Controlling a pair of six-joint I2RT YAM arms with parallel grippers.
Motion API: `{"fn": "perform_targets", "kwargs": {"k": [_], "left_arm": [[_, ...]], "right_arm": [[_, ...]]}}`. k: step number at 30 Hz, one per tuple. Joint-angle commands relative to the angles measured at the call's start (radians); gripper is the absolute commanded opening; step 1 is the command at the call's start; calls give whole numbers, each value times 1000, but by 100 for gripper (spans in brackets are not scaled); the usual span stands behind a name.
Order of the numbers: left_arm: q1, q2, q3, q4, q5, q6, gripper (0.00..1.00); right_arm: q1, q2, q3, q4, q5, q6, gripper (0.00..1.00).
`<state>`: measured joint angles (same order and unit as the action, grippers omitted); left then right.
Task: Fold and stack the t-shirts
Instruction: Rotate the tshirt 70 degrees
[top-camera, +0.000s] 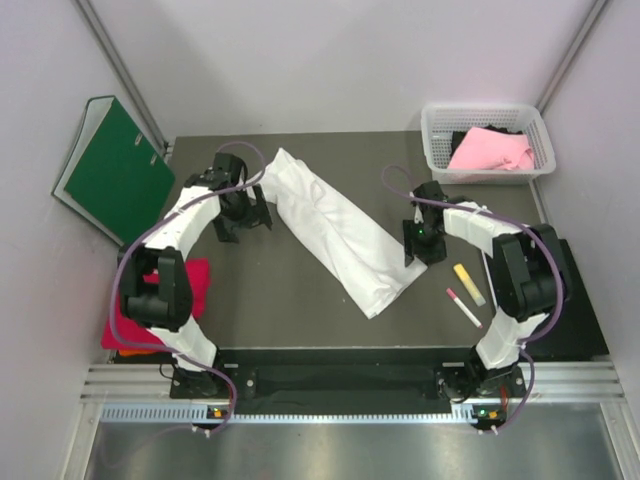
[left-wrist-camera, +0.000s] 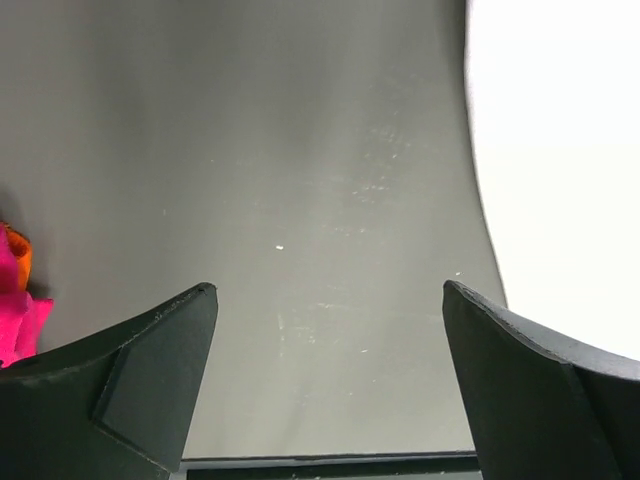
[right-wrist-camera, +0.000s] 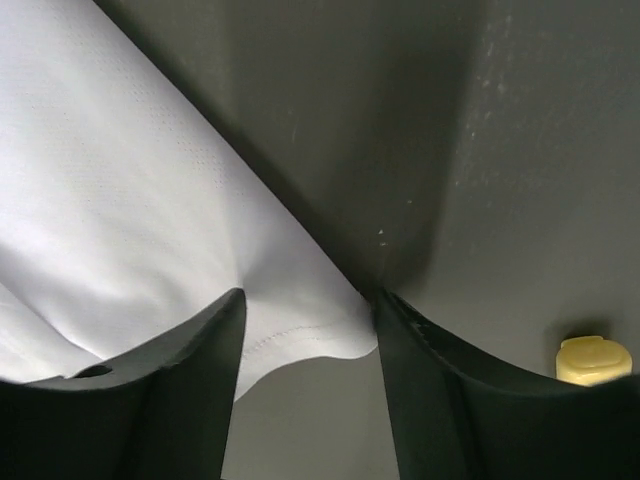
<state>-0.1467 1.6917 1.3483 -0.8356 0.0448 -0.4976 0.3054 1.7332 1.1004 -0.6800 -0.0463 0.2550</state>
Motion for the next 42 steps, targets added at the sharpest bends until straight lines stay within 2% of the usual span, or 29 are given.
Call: {"fn": "perform_targets", "kwargs": {"k": [1,2,4,5,8,11,20,22,24,25,26,28,29,31,34,35,36,38,41,42], "left_arm": [[1,-34,38,38,-5,-28,99],[4,-26,61,41,-6,-36,99],[6,14,92,41,-31,-50,99],[9,32,129,40,-36,-53,99],[21,129,228,7,-112,-68,99],[32,245,345,-34,-129,-73,99],[38,520,589,-28,-109,-75,99],[39,578,652,-22,-92,-73,99],[39,637,699,-33,-79,-71,99],[39,654,747,-37,-72,-70,99],[39,669,767,-39,-63,-67,99],[39,698,807,-37,-49,-64,99],[39,703,811,-37,-49,-65,99],[39,695,790,1,-16,-62,99],[38,700,785,13,-23,-56,94],[38,710,796,-2,-29,-49,90],[36,730,813,-35,-37,-38,82],[30,747,862,-68,-100,0,75],[21,772,905,-114,-184,40,49],[21,773,911,-118,-201,54,25]], "right_arm": [[0,12,27,76,16,-14,50],[0,19,26,76,11,-17,40],[0,26,18,65,-15,-25,29],[-2,25,12,60,-24,-25,19],[3,-12,-33,48,-81,-17,6],[12,-49,-80,11,-150,-8,1],[73,-188,-235,-62,-323,58,2],[101,-204,-240,-98,-358,64,4],[127,-205,-235,-127,-409,66,14],[133,-204,-226,-136,-423,64,26],[138,-204,-217,-148,-425,64,48],[144,-213,-183,-177,-408,63,63],[144,-218,-169,-185,-389,63,75],[143,-233,-122,-213,-328,63,83],[136,-235,-60,-236,-282,63,85],[132,-233,-44,-242,-262,66,85],[129,-230,-15,-242,-254,67,85],[117,-231,16,-248,-233,75,85],[101,-228,65,-247,-214,78,86],[95,-227,81,-245,-214,78,85]]}}
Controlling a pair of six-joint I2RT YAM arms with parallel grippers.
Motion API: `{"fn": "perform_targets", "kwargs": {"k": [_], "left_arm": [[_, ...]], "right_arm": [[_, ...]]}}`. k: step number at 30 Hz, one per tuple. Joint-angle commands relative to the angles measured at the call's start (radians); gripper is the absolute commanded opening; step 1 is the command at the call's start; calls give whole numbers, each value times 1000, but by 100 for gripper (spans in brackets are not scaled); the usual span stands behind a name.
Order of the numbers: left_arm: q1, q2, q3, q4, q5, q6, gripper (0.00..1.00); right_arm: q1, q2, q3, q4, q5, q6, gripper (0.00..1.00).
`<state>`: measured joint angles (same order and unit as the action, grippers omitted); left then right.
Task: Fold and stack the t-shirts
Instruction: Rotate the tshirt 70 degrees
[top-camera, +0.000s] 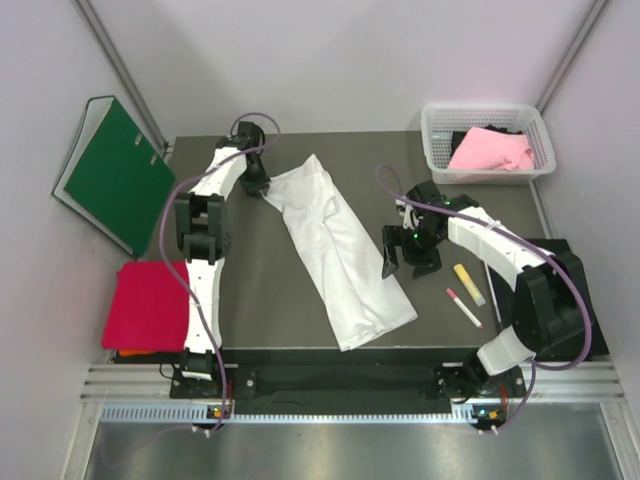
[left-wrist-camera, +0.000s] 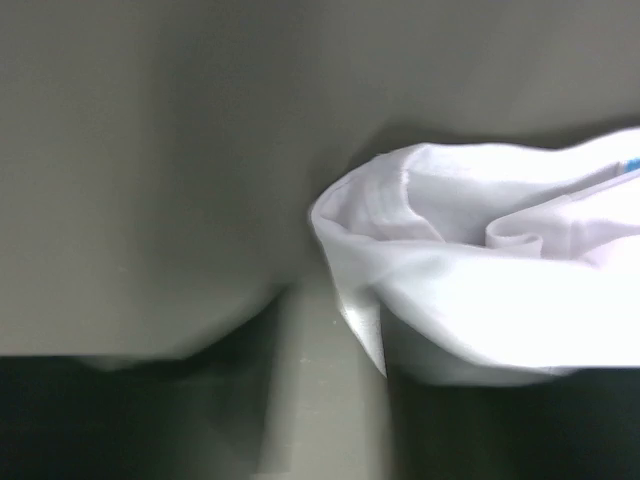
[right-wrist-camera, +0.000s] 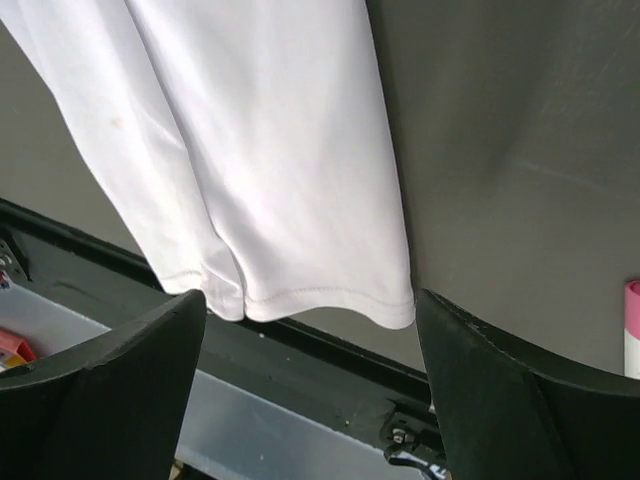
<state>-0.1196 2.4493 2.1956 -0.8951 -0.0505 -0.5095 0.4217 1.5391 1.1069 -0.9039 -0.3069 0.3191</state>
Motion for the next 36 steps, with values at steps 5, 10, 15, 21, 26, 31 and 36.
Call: {"fn": "perform_targets", "kwargs": {"k": [5,10,15,21,26,31,36], "left_arm": [[-3,33,72,-51,-140,88,0],[-3,66,122,-28,-129,71,0],[-3,146,260,-7,-120,57,0],[3,145,277,90,-75,55,19],[1,-56,57,145,-95,78,90],[1,-364,-238,183,-83,91,99],[-2,-581,-509,130,37,46,99]], "right_arm": [[-32,3,97,-24,45,3,86],[-32,0,99,-26,51,6,86],[-32,-20,90,-39,84,9,87],[-34,-63,73,-18,129,11,99],[-35,-60,71,72,143,0,100],[-34,68,122,204,98,-43,100],[-32,232,280,336,57,-61,100]]}}
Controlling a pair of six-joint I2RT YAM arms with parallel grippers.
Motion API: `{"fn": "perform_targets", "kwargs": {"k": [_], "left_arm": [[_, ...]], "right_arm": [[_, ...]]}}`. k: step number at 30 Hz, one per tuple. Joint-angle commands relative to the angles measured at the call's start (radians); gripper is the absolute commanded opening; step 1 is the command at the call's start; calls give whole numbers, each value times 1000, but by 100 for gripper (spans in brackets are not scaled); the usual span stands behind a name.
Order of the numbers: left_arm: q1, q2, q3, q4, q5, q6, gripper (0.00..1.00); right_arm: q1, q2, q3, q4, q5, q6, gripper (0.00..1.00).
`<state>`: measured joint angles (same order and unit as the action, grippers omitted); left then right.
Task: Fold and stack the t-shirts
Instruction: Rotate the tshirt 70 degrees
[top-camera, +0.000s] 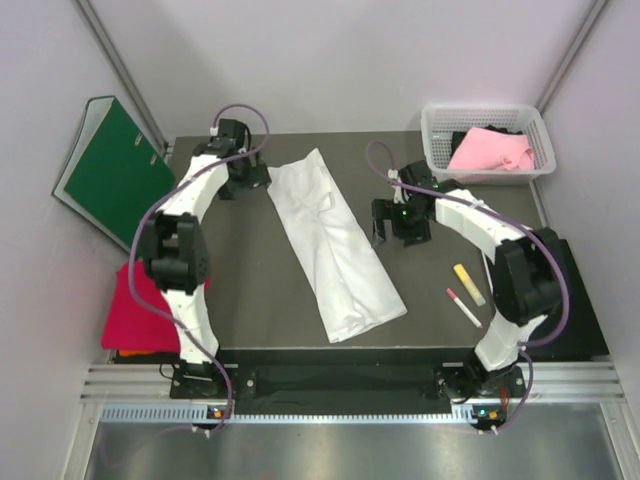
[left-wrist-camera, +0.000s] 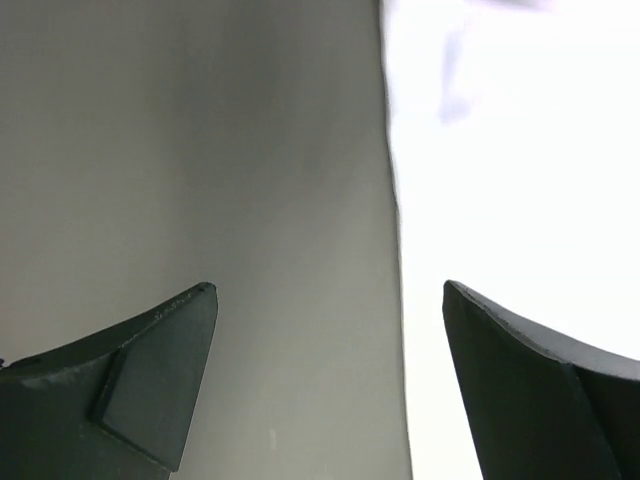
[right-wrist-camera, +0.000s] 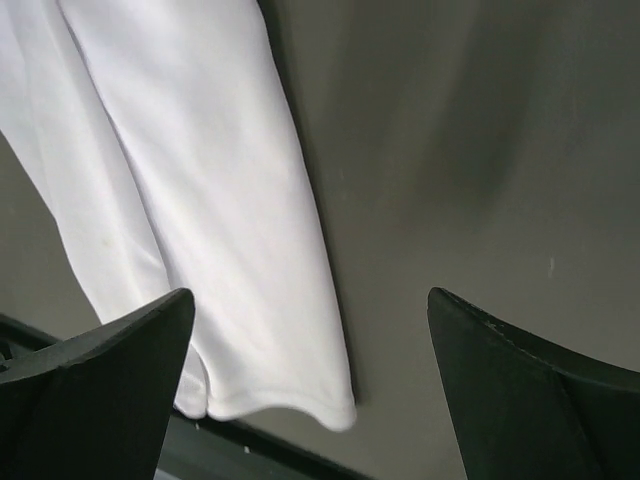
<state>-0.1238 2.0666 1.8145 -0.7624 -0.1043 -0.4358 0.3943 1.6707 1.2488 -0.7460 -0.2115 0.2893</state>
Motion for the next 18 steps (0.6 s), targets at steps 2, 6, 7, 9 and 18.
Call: {"fn": "perform_targets", "kwargs": {"k": [2,6,7,9,18], "left_arm": [[0,-285,-241,-15,129,-59,99],[-20,-431,-432,-2,210,-115,99],[-34,-485,-493,0,218,-124,99],[-56,-529,-540,-15,210,-133,99],[-93,-678,-696,-140,127,-126,99]], "right_arm": [[-5,176,210,217,-32,-35,100],[-5,309,334,280,-26,-30,100],[-5,357,372,310,-26,-26,100],[-5,433,412,336,-37,-12,99],[-2,656,621,430,-130,85,95]]}}
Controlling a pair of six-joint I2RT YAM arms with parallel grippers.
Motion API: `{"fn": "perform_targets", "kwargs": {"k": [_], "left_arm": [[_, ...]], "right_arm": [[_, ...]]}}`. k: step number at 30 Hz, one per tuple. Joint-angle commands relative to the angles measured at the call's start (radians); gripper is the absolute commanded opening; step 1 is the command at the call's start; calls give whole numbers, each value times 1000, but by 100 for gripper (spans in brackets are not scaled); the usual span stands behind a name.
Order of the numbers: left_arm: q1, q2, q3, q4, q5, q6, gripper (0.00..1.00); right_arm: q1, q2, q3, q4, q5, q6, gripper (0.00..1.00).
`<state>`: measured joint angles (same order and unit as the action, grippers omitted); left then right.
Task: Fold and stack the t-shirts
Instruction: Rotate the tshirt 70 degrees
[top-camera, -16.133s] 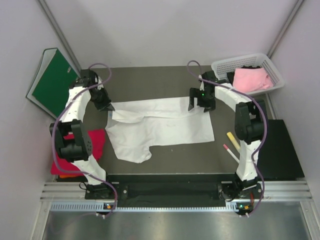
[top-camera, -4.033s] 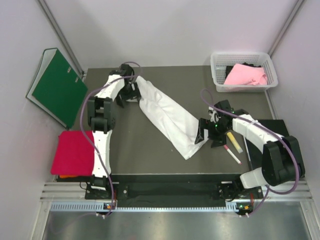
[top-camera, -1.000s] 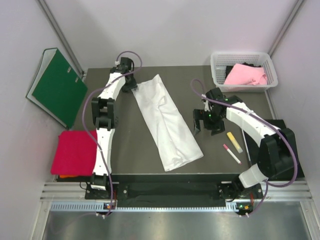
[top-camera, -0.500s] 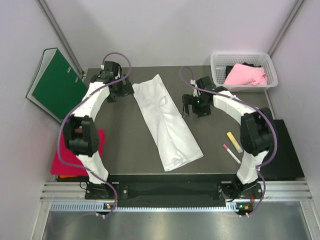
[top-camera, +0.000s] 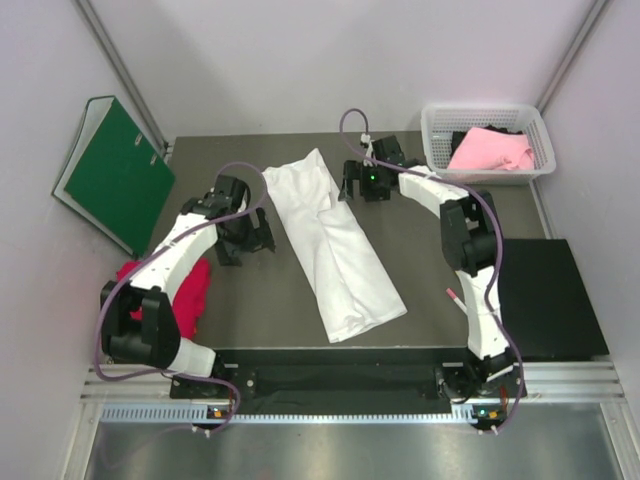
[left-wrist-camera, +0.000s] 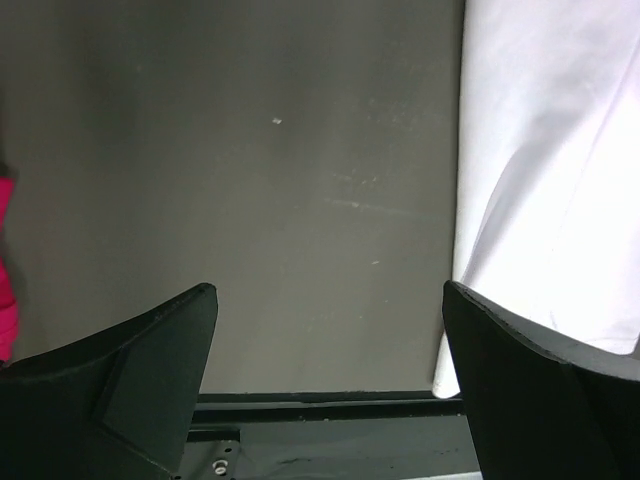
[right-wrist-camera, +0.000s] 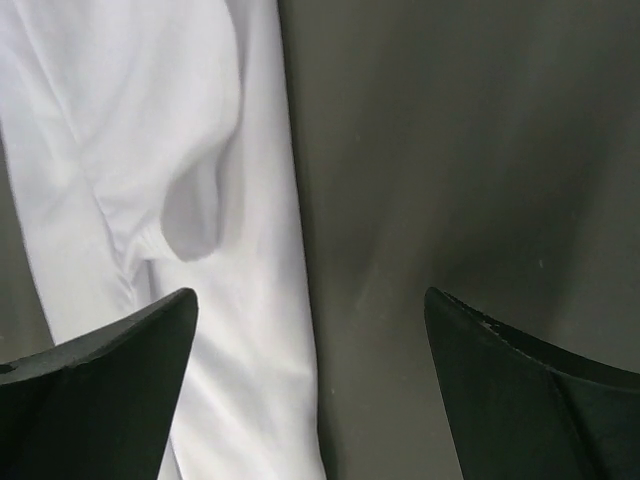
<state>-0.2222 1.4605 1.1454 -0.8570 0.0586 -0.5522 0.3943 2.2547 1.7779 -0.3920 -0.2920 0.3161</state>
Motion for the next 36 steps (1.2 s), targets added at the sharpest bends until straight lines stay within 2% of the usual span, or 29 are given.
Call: {"fn": "perform_targets", "kwargs": {"k": [1,7,10,13,16,18,19,20,23,28,32,36], "left_arm": [[6,-78,-39,-54,-42,-11,99],[4,-94,-65,-68,-42,-29,99],[3,-100,-76,-74,-42,-37,99],[1,-109,-84,-79,-40,-48,99],[-5,-121,-87,-89,-42,-54,99],[-8,-132,-87,-100,-45,-60,99],[-9,-135,-87,-105,-46,-61,99],[-12,-144,-85,-109,-48,-64,99],[-22,-166,-87,-126,-49,-66,99],[-45,-193,-119,-128,-19,-60,99],[-80,-218,-176,-90,36,-64,99],[-114,-230,-222,-31,87,-104,99]], "right_arm": [[-2,89,129,79,-64,67,94],[12,213,291,97,-98,127,92],[29,291,409,70,-114,147,82],[55,351,497,47,-107,153,79],[84,375,514,50,-72,153,66],[103,385,514,47,-52,149,51],[106,387,514,42,-42,144,42],[112,391,514,39,-36,144,26],[110,379,497,33,4,146,1],[84,292,377,107,126,156,0],[20,257,379,102,197,163,0],[-44,250,385,94,191,189,0]]}}
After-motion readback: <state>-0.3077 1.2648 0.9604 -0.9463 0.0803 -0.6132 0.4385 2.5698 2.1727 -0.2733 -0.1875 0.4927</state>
